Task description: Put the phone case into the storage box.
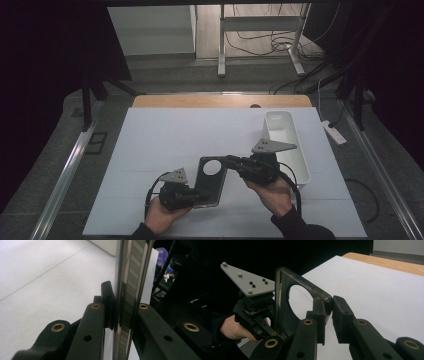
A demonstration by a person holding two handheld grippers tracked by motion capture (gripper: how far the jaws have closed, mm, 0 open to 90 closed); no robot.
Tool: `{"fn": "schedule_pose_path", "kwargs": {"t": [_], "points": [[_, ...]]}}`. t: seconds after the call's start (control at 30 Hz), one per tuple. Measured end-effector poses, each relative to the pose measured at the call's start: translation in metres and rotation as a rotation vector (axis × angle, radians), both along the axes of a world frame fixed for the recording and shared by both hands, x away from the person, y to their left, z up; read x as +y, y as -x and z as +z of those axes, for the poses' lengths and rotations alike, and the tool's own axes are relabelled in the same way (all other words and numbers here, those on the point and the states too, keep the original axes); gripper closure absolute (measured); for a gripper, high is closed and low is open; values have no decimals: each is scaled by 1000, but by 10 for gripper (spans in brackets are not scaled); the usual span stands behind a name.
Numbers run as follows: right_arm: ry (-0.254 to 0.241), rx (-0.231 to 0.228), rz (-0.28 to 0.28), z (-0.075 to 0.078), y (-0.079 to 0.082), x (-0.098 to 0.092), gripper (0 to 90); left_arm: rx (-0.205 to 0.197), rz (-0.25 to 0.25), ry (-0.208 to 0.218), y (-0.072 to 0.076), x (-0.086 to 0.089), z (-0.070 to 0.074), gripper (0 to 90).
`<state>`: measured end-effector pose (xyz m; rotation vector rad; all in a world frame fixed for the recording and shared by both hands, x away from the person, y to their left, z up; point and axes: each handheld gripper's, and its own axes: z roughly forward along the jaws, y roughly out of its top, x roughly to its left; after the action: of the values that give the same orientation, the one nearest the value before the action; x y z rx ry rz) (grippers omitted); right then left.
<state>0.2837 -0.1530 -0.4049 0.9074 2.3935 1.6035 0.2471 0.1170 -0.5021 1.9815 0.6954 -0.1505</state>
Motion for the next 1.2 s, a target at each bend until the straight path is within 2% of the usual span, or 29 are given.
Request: {"fn": "schedule_pose_path", "kwargs": {"t": [0.1, 0.3, 0.37, 0.4, 0.5, 0.53, 0.63, 0.67, 0.9, 0.93, 0.97, 1.13, 1.2], "points": [[0, -8, 1, 0, 1, 1, 807, -13, 5, -17, 0, 0, 0, 813], [3, -12, 3, 1, 1, 1, 808, -19, 12, -19, -1, -1, 0, 721], [6, -12, 2, 1, 1, 1, 808, -20, 10, -18, -1, -1, 0, 717], [6, -12, 1, 2, 1, 1, 808, -22, 10, -19, 0, -1, 0, 677], [7, -15, -1, 2, 1, 0, 809, -30, 22, -18, -1, 0, 1, 640], [10, -17, -4, 2, 1, 0, 809, -35, 29, -17, -1, 0, 1, 563], [12, -18, -6, 3, 1, -1, 809, -41, 32, -23, -1, 1, 2, 519], [10, -13, -10, 4, 0, -2, 809, -46, 35, -25, 0, 1, 2, 447], [15, -14, -38, 9, -2, -8, 810, -71, 52, -41, 0, 2, 4, 219], [15, -14, -38, 9, -2, -8, 810, -73, 57, -46, 0, 3, 5, 219], [20, -13, -48, 11, -3, -10, 809, -74, 64, -47, 0, 4, 6, 159], [23, -1, -59, 13, -6, -14, 809, -67, 76, -50, 1, 7, 10, 95], [17, 6, -64, 14, -8, -17, 809, -78, 67, -61, 2, 10, 12, 80]]}}
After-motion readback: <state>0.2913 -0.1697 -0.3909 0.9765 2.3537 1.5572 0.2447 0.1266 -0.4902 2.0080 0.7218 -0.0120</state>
